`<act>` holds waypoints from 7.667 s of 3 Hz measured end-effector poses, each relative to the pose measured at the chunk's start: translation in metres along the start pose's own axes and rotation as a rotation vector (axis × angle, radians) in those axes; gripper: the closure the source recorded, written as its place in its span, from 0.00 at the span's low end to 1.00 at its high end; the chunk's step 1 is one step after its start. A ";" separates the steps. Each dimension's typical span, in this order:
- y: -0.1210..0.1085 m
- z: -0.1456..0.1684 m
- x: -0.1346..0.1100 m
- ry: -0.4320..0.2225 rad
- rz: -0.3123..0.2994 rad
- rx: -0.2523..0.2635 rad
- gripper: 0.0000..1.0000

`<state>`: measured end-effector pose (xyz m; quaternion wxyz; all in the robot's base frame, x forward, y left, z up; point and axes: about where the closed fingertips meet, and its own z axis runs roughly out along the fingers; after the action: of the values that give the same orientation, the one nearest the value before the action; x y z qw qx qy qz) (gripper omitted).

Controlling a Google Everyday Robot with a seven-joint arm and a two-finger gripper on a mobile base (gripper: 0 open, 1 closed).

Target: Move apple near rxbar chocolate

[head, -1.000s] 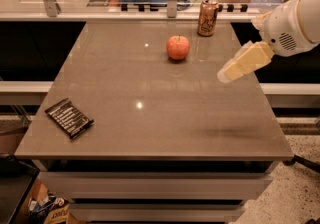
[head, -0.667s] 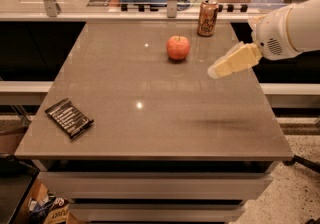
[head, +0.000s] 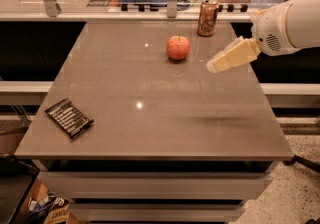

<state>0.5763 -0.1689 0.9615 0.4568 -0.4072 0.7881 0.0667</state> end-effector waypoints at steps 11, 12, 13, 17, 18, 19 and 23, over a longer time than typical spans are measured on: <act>-0.004 0.226 -0.025 -0.264 0.226 -0.208 0.22; -0.002 0.228 -0.026 -0.264 0.225 -0.212 0.46; 0.000 0.229 -0.027 -0.264 0.224 -0.216 0.68; 0.010 0.221 -0.036 -0.276 0.201 -0.260 1.00; 0.023 0.197 -0.045 -0.290 0.173 -0.297 1.00; 0.040 0.170 -0.052 -0.305 0.143 -0.334 1.00; 0.188 0.121 -0.083 -0.377 -0.025 -0.418 1.00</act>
Offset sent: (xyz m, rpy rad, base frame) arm 0.0854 0.0172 -0.0532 0.1481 0.0559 -0.0321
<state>0.5459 0.0611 0.9062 0.5022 -0.4826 0.6535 0.2965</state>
